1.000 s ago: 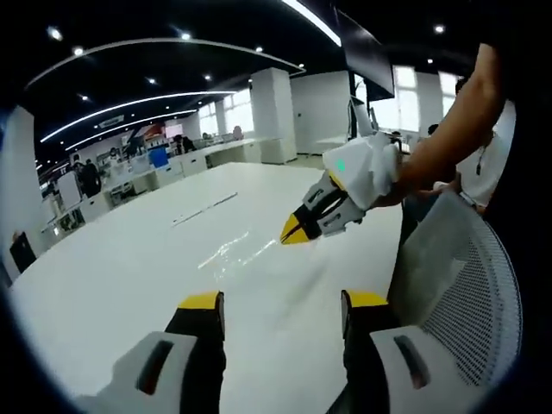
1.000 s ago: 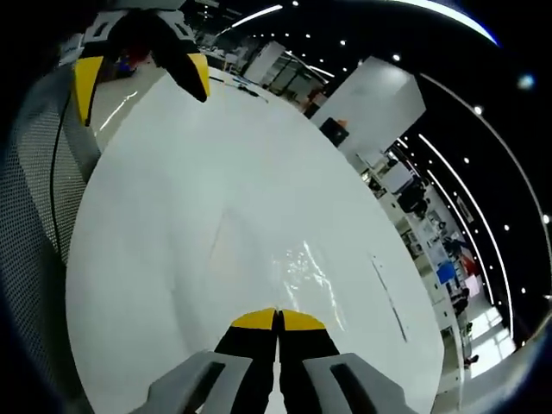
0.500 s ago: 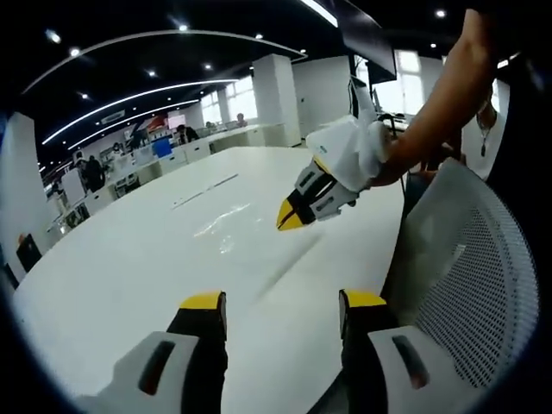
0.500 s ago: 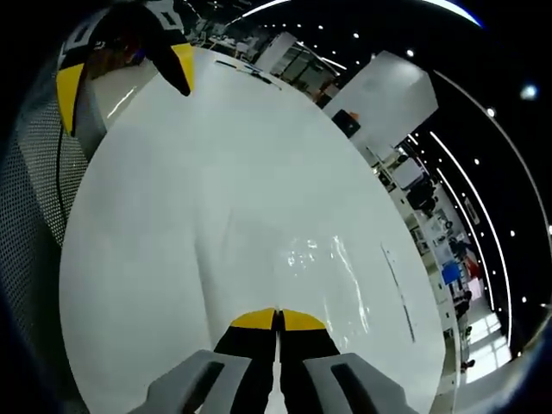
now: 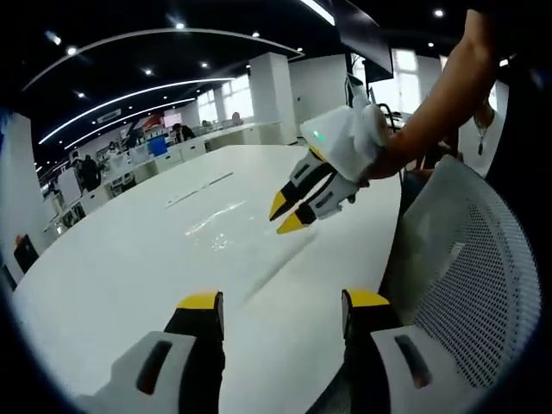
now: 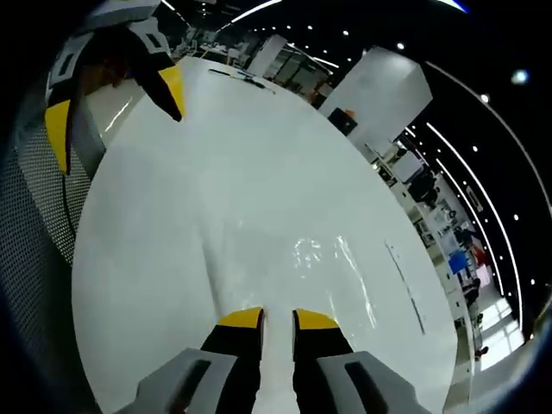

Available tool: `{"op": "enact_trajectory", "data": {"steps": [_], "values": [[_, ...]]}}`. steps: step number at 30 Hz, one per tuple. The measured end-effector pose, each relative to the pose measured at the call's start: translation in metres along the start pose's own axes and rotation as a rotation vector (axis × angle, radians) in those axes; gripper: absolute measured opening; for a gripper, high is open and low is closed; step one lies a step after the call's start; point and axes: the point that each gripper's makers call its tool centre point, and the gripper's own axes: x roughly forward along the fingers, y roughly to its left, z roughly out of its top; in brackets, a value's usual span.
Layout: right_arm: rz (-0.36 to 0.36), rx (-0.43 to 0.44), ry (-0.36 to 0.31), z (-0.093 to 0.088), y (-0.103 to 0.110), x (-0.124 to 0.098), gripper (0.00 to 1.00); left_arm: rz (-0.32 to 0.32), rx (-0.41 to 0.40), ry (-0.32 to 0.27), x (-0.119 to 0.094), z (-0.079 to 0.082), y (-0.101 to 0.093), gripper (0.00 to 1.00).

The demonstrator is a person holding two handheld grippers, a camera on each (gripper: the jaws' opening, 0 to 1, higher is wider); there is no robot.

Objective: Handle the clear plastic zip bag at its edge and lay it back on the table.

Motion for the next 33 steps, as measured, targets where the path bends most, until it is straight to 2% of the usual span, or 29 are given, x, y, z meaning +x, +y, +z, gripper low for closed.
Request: {"op": "enact_trajectory", "data": {"steps": [4, 8, 14, 16, 18, 24, 33], "values": [[-0.012, 0.061, 0.002, -0.005, 0.0, -0.006, 0.15, -0.005, -0.004, -0.003, 0.002, 0.002, -0.001, 0.55], [-0.016, 0.122, -0.025, -0.006, -0.001, -0.016, 0.2, -0.01, -0.001, -0.005, 0.005, 0.005, -0.001, 0.56], [-0.036, 0.314, -0.062, -0.015, -0.003, -0.033, 0.33, -0.017, -0.019, -0.015, 0.01, 0.009, -0.002, 0.58], [-0.04, 0.324, -0.054, -0.022, -0.004, -0.038, 0.37, -0.019, -0.029, -0.015, 0.011, 0.01, -0.002, 0.58], [-0.037, 0.386, -0.074, -0.024, -0.003, -0.045, 0.42, -0.019, -0.028, -0.01, 0.012, 0.01, -0.003, 0.59], [-0.034, 0.454, -0.101, -0.034, -0.002, -0.066, 0.6, -0.012, -0.052, -0.022, 0.011, 0.013, 0.0, 0.6], [-0.059, 0.546, -0.123, -0.049, -0.005, -0.092, 0.77, -0.01, -0.085, -0.036, 0.007, 0.017, 0.002, 0.63]]}}
